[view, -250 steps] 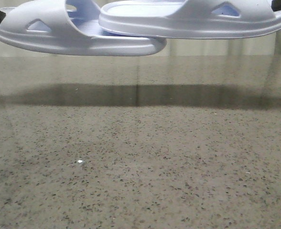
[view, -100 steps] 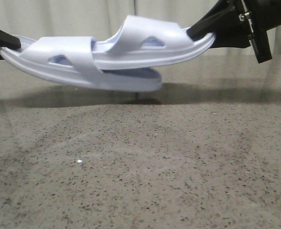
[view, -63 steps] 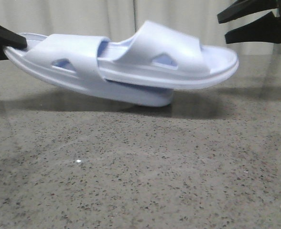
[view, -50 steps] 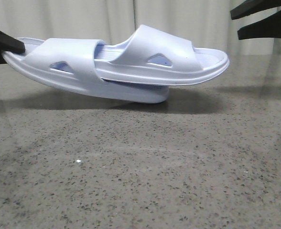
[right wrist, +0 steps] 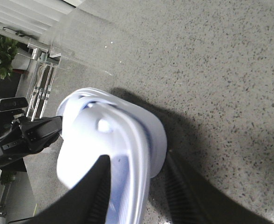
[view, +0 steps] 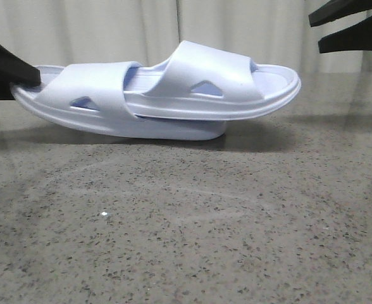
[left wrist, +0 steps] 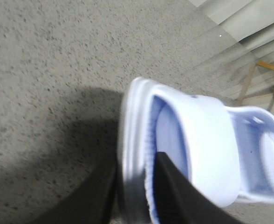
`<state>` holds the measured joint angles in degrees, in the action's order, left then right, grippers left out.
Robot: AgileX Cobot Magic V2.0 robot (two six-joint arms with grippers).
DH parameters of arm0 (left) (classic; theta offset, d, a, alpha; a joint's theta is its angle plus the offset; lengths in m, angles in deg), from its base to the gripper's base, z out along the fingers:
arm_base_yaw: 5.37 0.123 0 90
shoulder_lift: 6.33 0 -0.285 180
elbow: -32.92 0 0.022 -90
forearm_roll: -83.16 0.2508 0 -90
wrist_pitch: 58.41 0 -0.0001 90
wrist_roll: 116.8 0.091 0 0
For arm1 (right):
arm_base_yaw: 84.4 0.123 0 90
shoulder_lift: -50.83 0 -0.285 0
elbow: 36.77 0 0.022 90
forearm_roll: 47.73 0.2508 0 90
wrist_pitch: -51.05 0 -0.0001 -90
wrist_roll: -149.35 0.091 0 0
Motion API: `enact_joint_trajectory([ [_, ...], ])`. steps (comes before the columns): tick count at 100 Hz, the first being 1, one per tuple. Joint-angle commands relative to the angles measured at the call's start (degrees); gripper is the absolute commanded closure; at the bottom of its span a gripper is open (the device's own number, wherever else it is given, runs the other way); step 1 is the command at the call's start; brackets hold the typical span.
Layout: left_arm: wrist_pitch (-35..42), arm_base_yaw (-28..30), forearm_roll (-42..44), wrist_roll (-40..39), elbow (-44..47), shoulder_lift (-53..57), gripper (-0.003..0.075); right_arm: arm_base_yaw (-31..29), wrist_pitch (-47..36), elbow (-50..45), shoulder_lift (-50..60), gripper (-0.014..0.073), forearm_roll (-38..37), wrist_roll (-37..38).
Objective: Insert blue slippers together front up
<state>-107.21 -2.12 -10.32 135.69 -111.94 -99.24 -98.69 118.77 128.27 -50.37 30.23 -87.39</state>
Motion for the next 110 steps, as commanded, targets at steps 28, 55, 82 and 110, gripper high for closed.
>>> enact_joint_trajectory([
  [28,0.22,-0.40,3.78,2.56,-6.13,1.79,0.0258,-0.50,7.37,1.79,2.70,0.0375,1.56,-0.24],
  [55,-1.70,0.25,9.70,2.37,-11.32,5.61,0.0580,-0.50,6.95,1.79,4.79,0.0691,-0.05,-0.24],
  [82,10.99,0.25,15.95,2.37,-11.20,17.70,0.0705,-0.50,-2.69,0.41,13.70,0.0672,-3.14,-1.19],
  [110,25.25,-1.84,16.89,2.37,-5.34,30.21,0.0705,3.30,-19.39,-10.26,27.78,0.0672,-3.27,-6.52],
])
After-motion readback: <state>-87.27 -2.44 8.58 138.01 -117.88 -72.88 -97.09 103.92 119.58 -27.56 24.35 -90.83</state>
